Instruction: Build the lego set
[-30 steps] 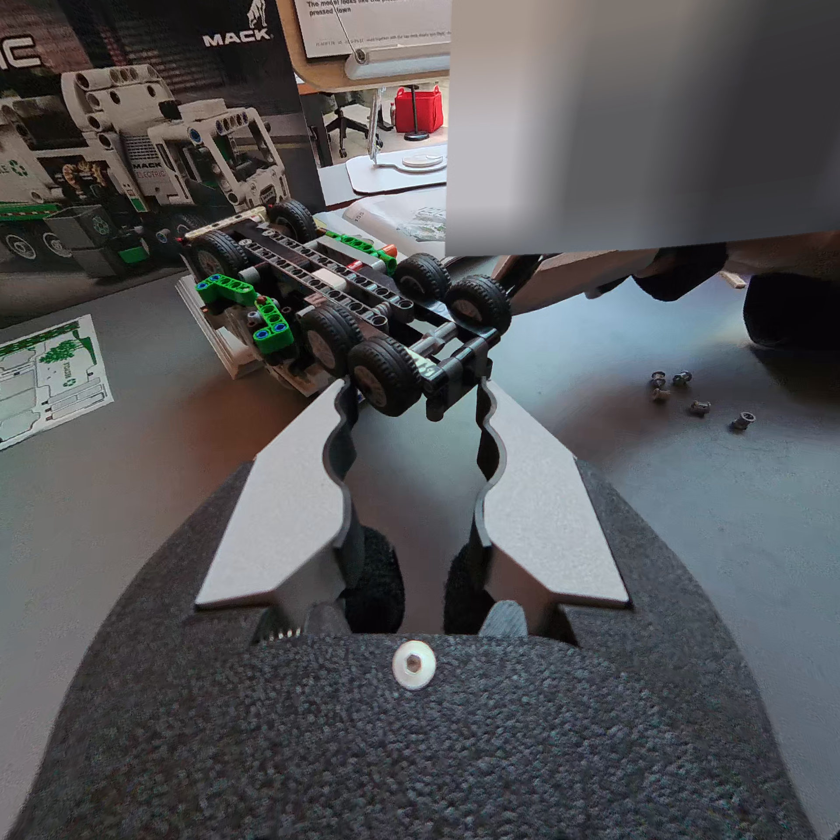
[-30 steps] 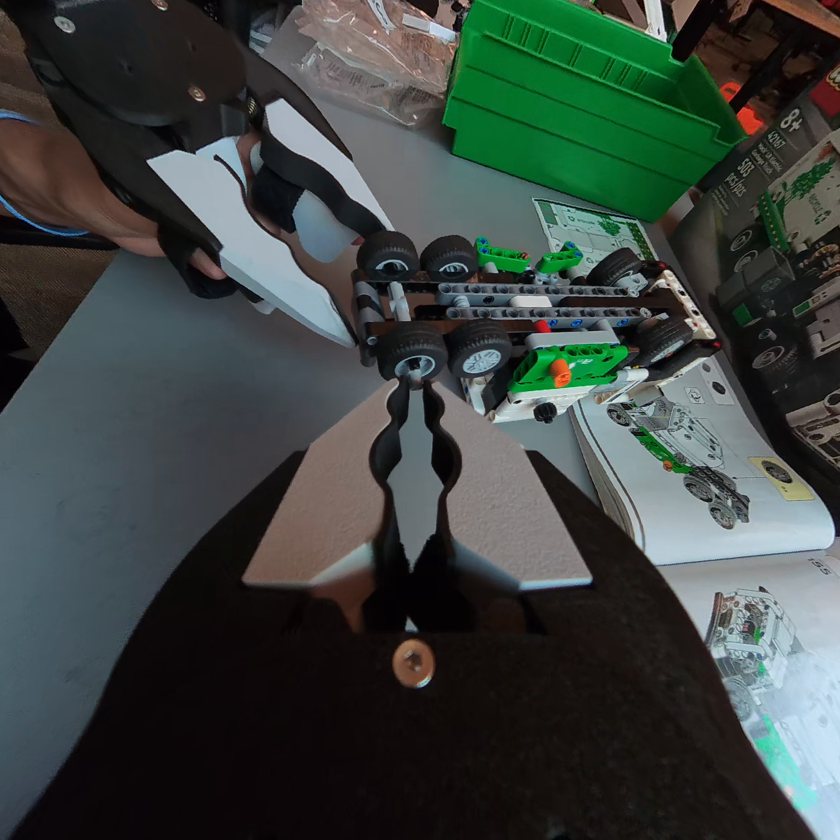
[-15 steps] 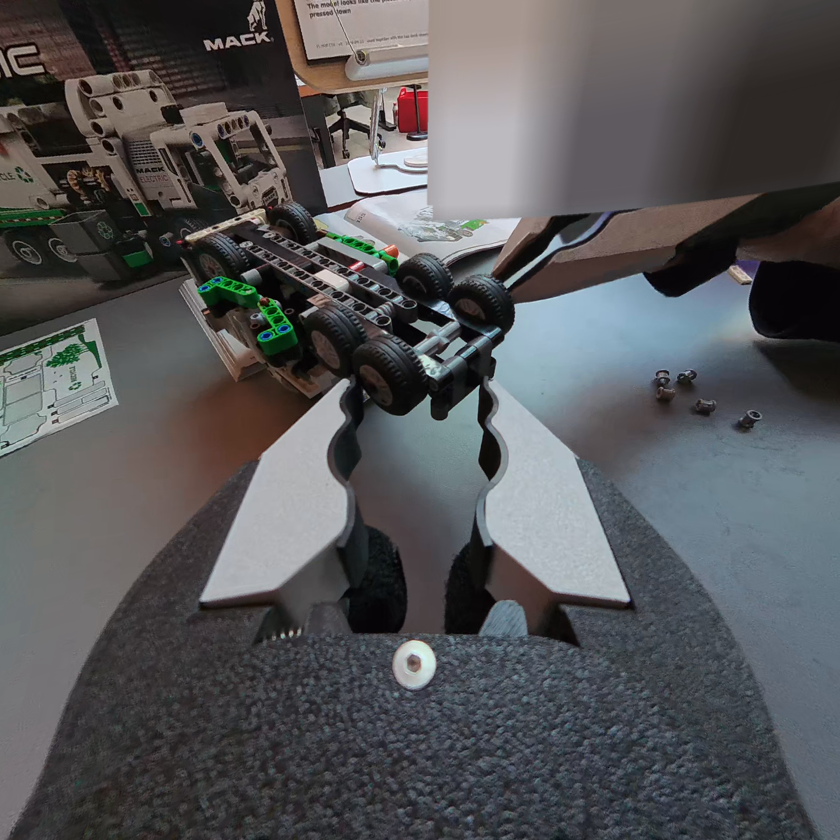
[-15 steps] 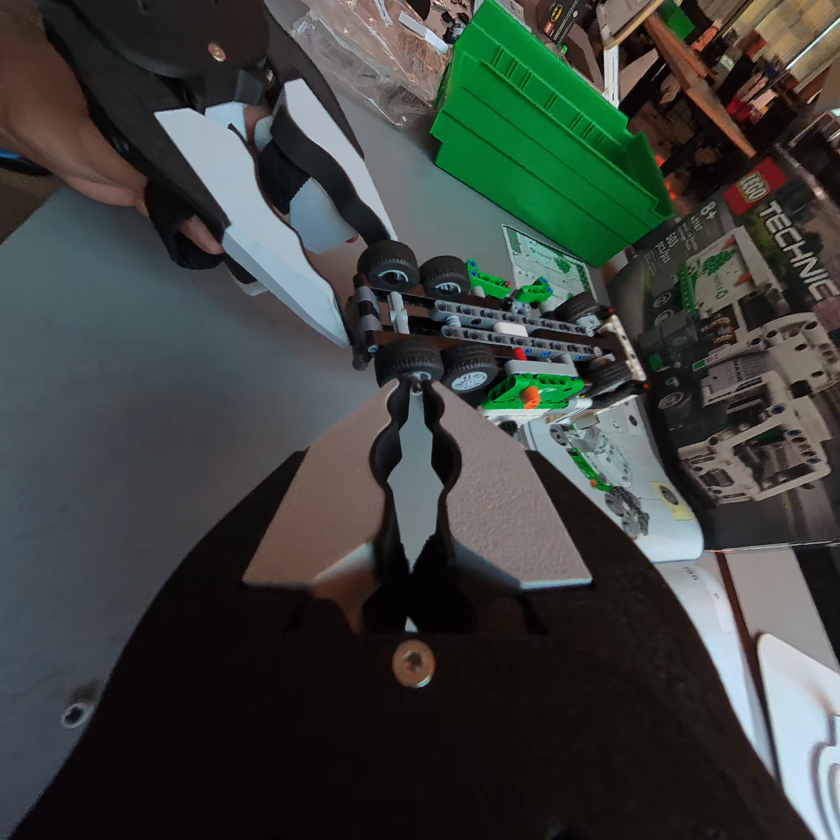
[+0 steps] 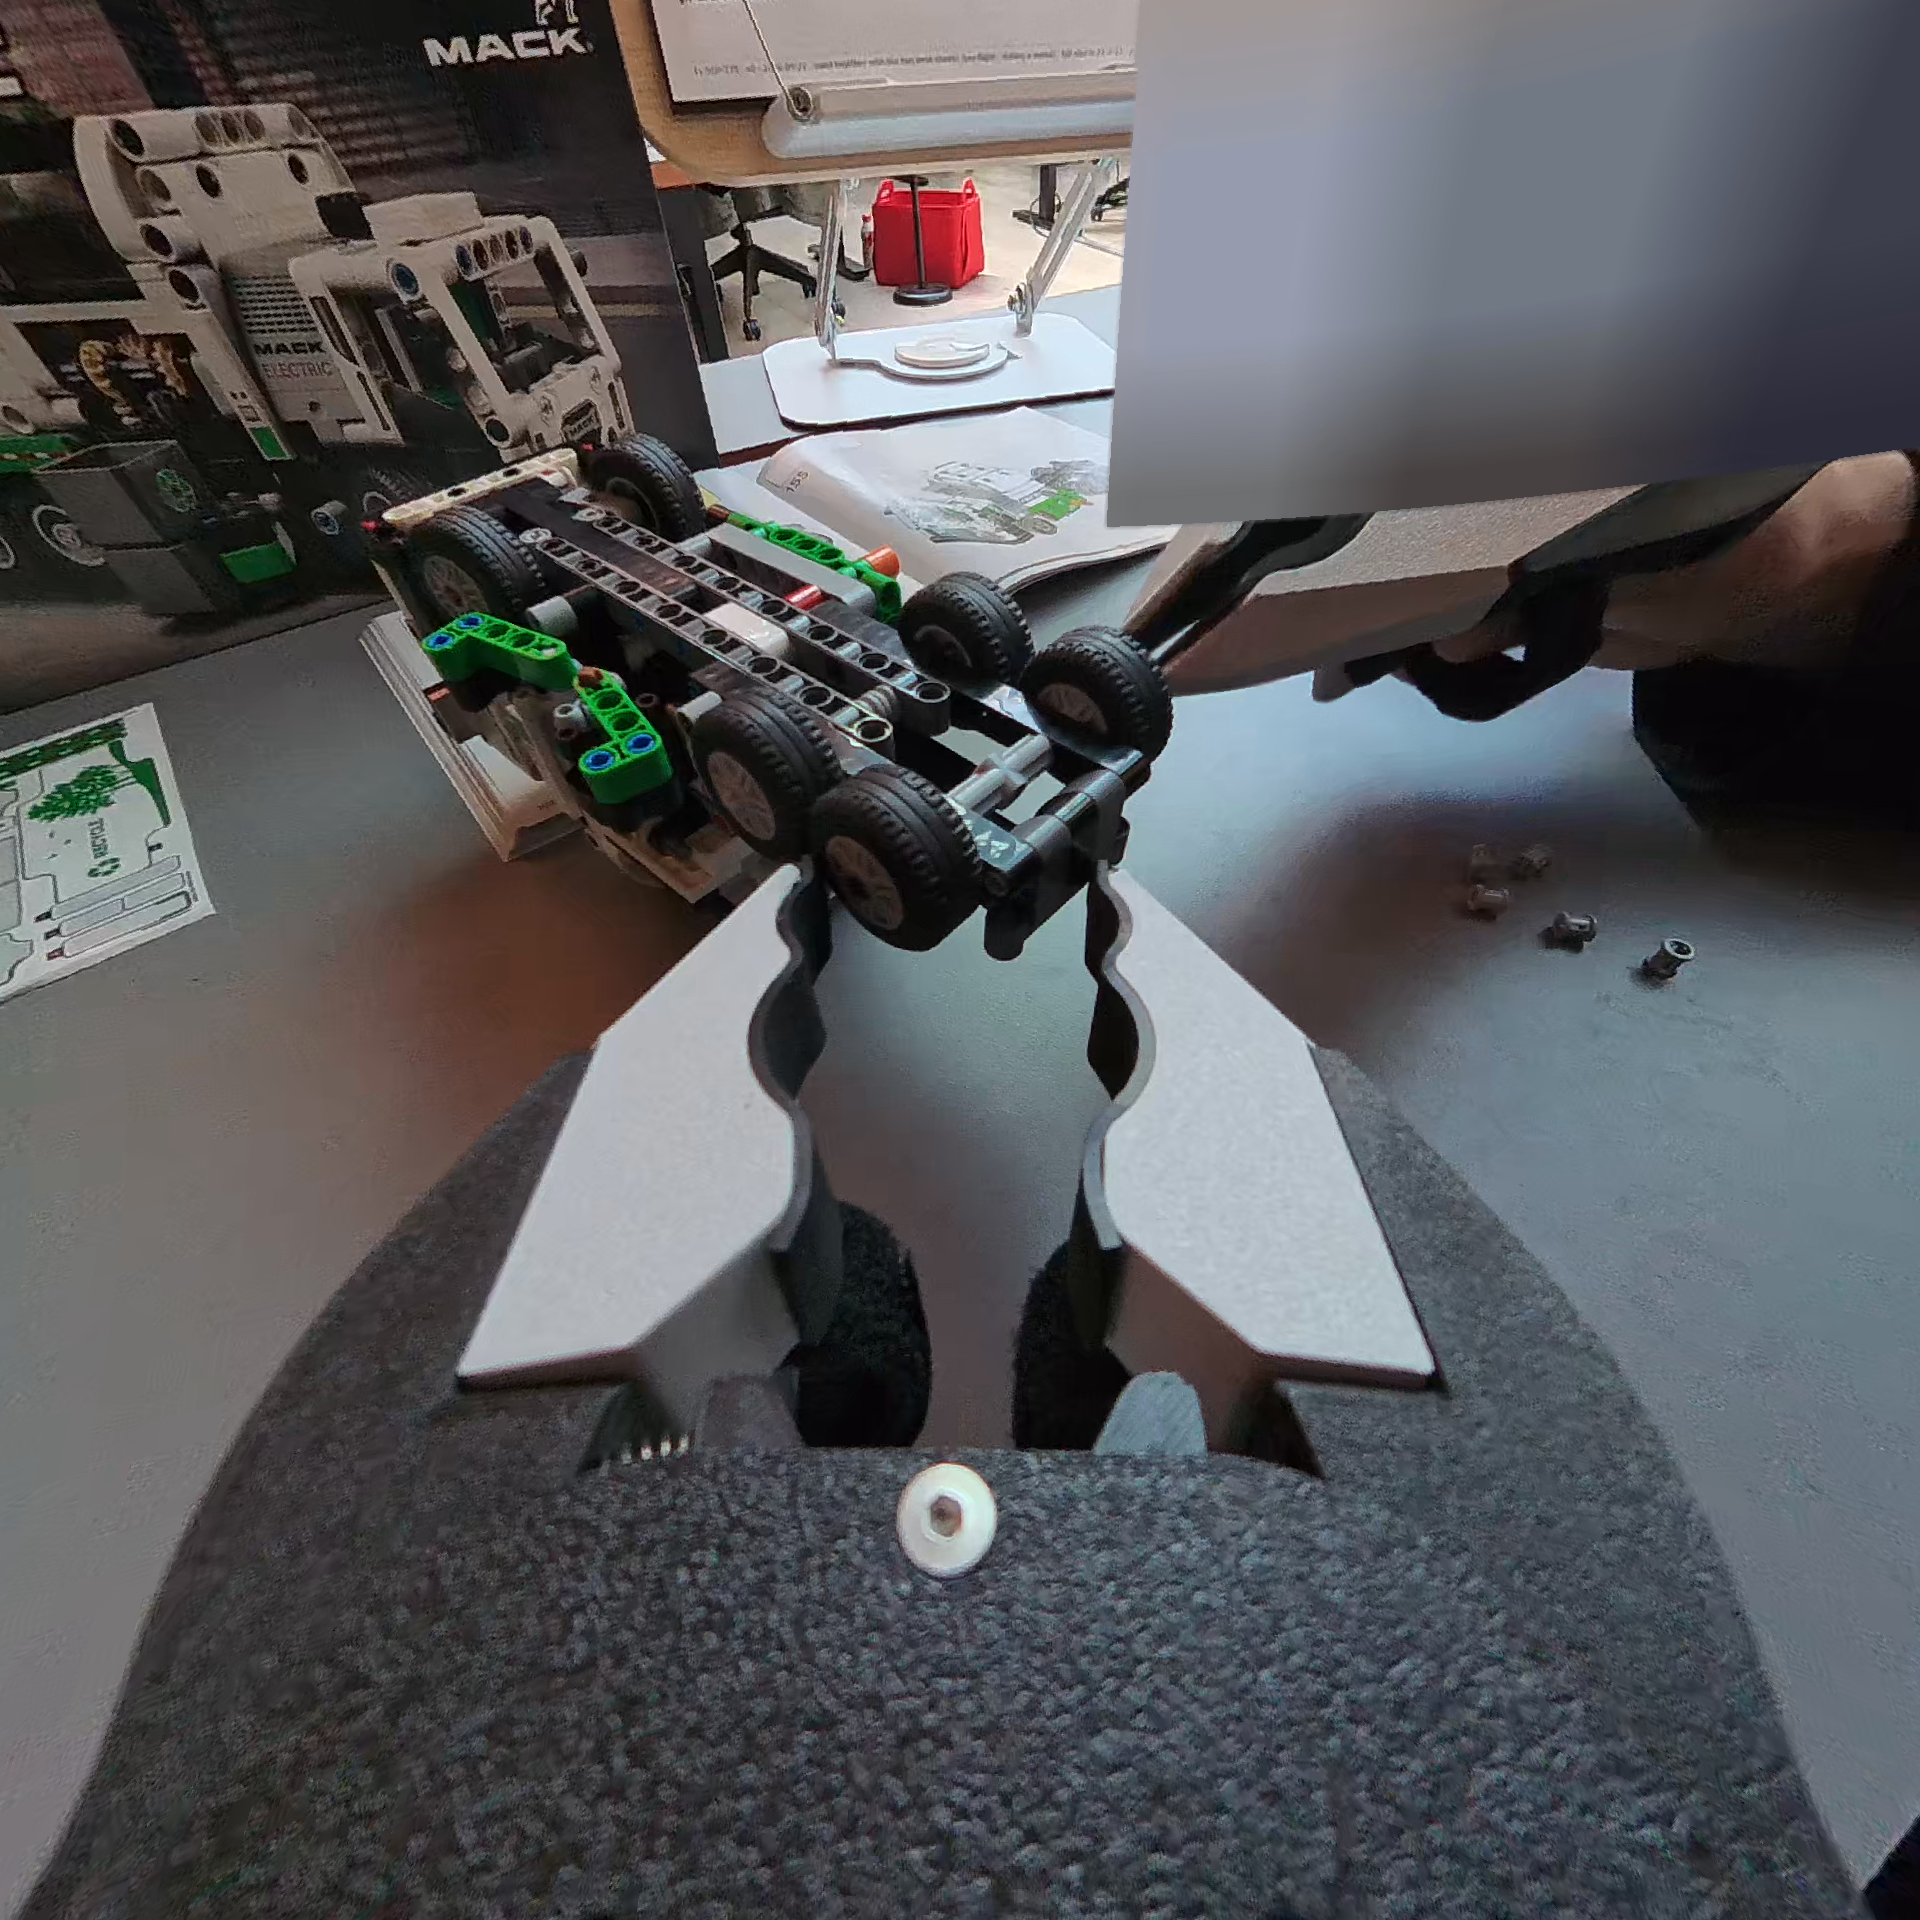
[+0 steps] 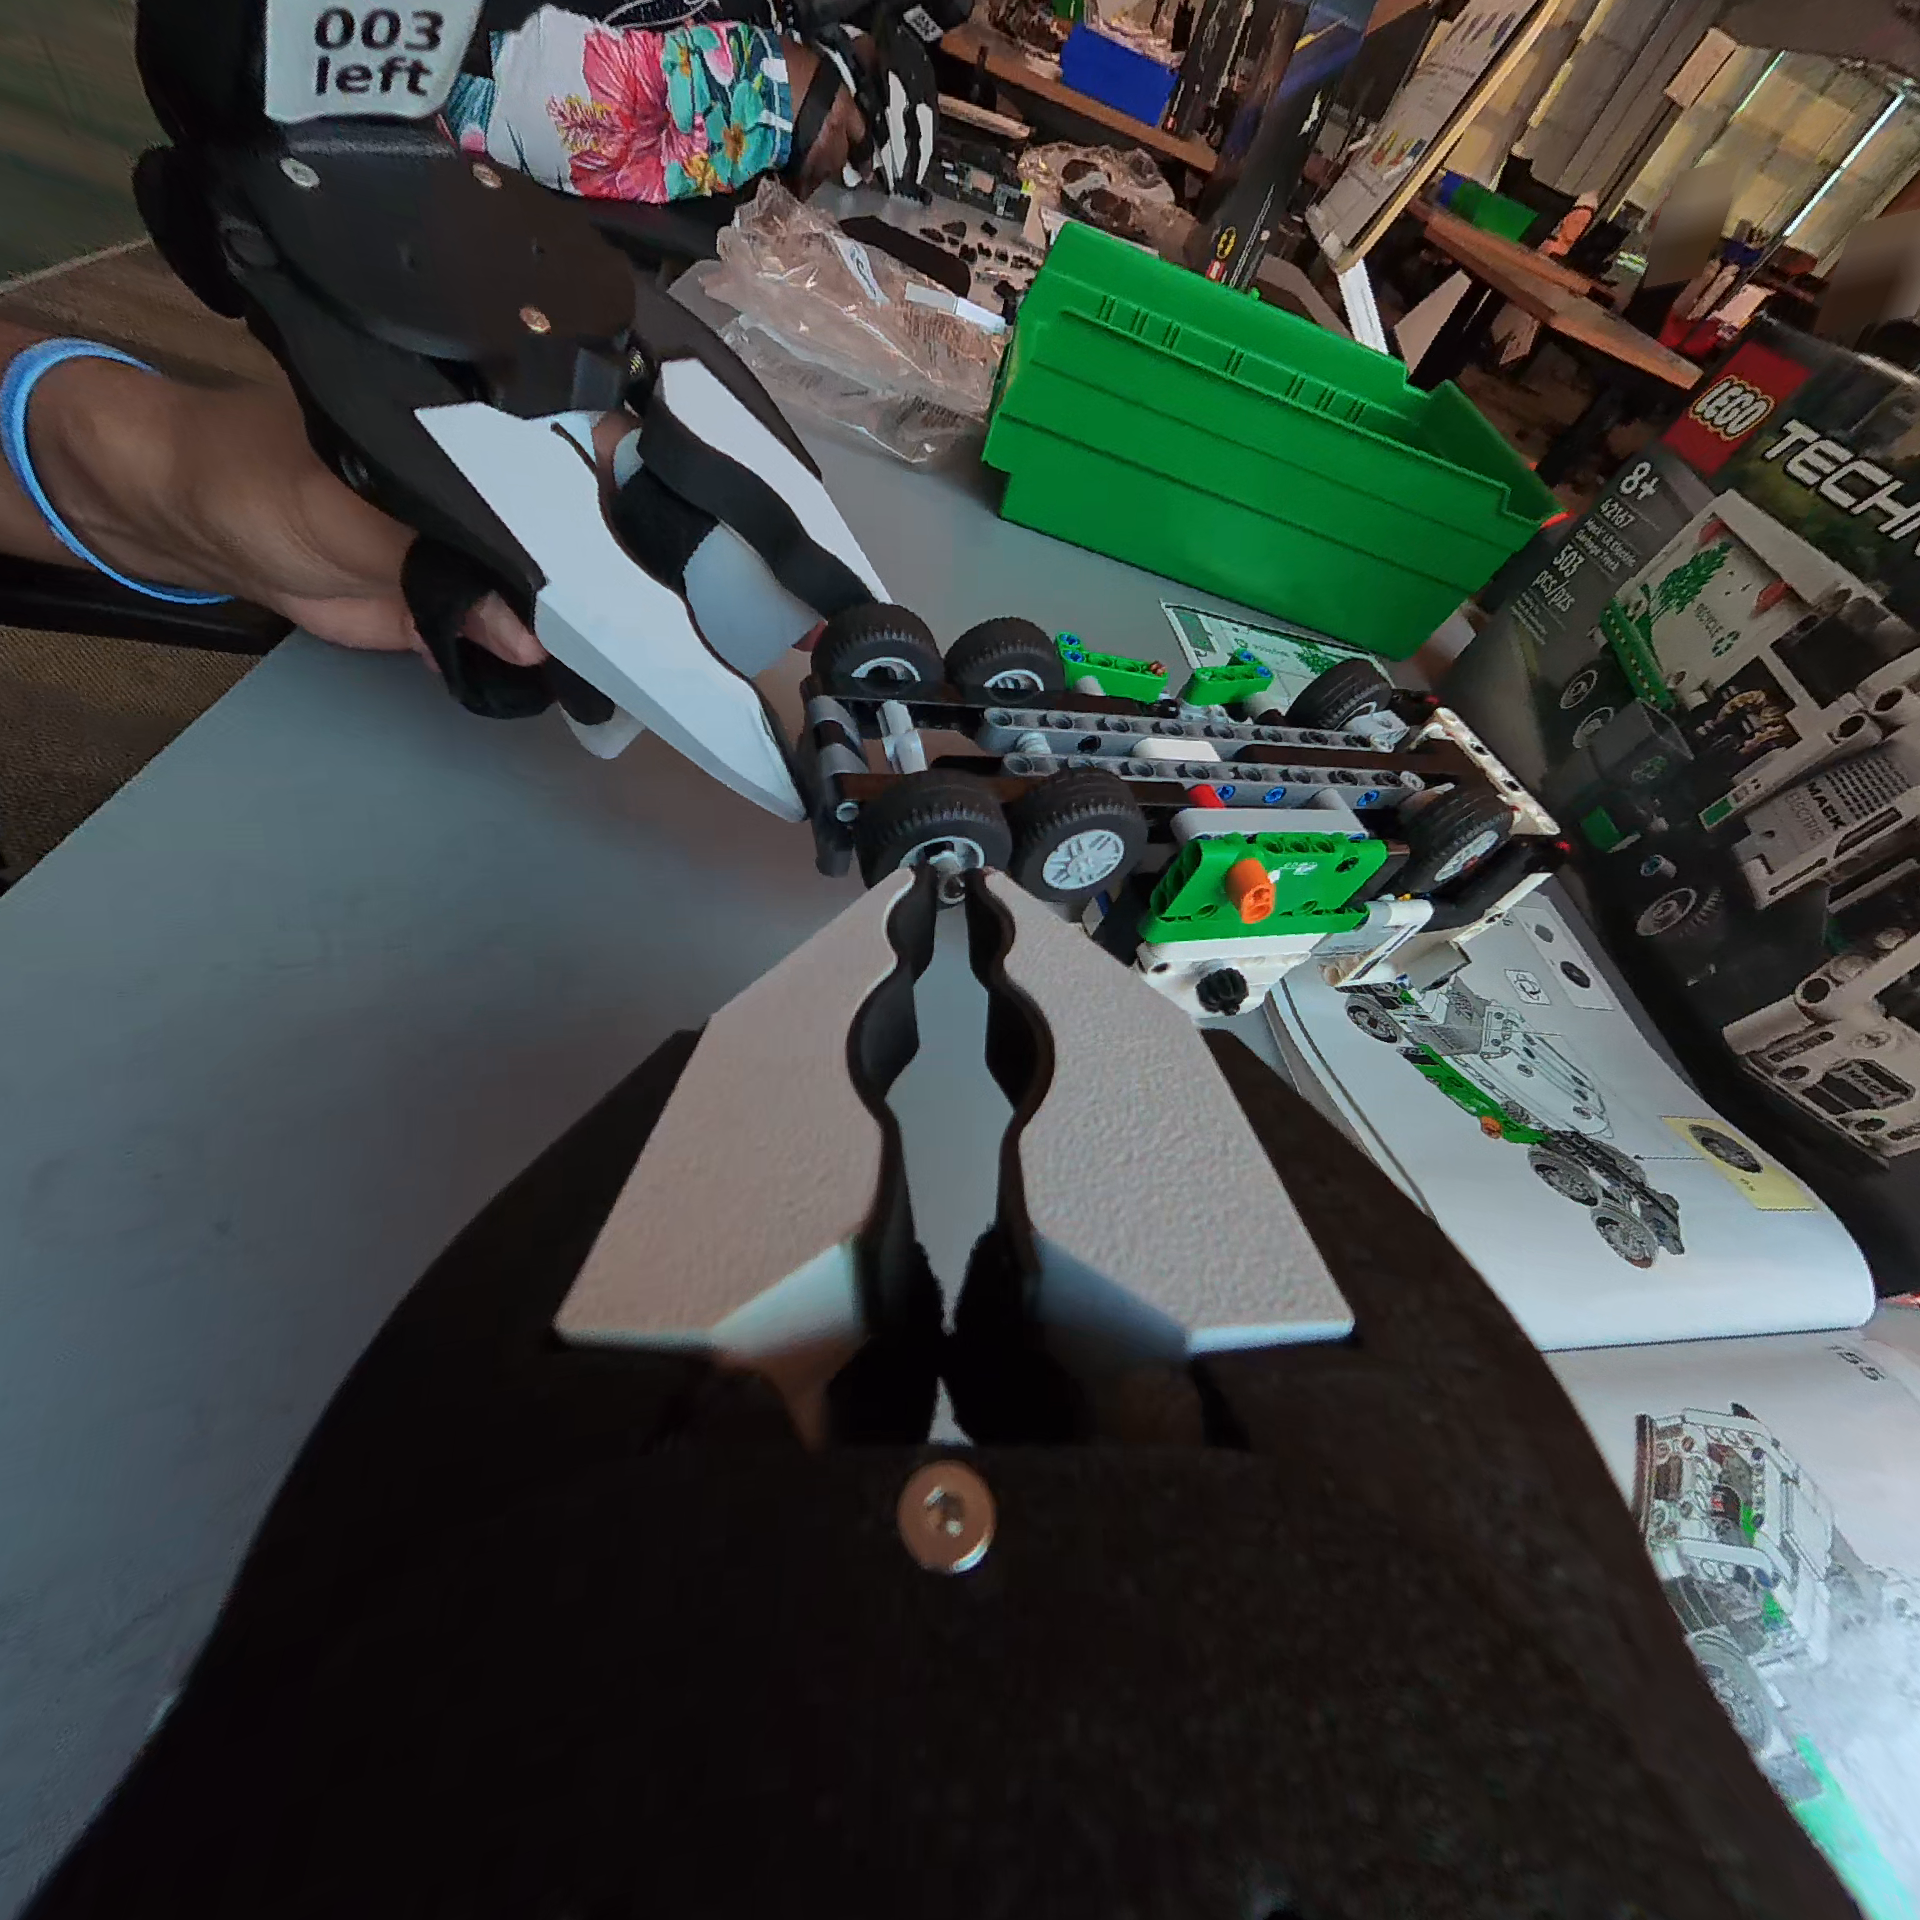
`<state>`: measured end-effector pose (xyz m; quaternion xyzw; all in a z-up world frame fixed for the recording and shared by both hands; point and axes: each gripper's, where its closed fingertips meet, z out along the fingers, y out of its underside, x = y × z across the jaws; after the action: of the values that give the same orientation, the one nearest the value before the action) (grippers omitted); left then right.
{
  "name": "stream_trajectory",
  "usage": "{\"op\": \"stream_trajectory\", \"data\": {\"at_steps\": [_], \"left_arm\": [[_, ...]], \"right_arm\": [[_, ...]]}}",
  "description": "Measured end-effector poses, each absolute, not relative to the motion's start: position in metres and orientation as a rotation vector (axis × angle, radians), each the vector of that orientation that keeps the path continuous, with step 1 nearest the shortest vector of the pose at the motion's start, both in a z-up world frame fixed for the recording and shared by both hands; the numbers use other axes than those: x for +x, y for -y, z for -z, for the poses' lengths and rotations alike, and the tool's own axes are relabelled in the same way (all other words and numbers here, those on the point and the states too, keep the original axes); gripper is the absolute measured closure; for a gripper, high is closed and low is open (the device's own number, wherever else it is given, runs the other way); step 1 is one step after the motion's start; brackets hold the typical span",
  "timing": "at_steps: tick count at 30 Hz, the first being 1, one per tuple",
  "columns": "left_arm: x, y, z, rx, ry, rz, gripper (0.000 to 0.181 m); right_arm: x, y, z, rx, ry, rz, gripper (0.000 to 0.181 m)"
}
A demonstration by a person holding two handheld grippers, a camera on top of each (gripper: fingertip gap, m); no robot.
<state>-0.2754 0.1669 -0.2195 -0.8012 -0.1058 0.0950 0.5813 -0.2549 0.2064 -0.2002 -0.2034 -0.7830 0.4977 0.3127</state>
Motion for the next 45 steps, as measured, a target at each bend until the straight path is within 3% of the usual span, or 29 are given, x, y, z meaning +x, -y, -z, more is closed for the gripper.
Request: {"op": "stream_trajectory", "data": {"at_steps": [45], "left_arm": [[-0.278,-0.166,0.22,-1.891,0.188,-0.083,0.143]], "right_arm": [[-0.261,-0.21,0.209,-0.533,2.155,-1.527,0.177]]}}
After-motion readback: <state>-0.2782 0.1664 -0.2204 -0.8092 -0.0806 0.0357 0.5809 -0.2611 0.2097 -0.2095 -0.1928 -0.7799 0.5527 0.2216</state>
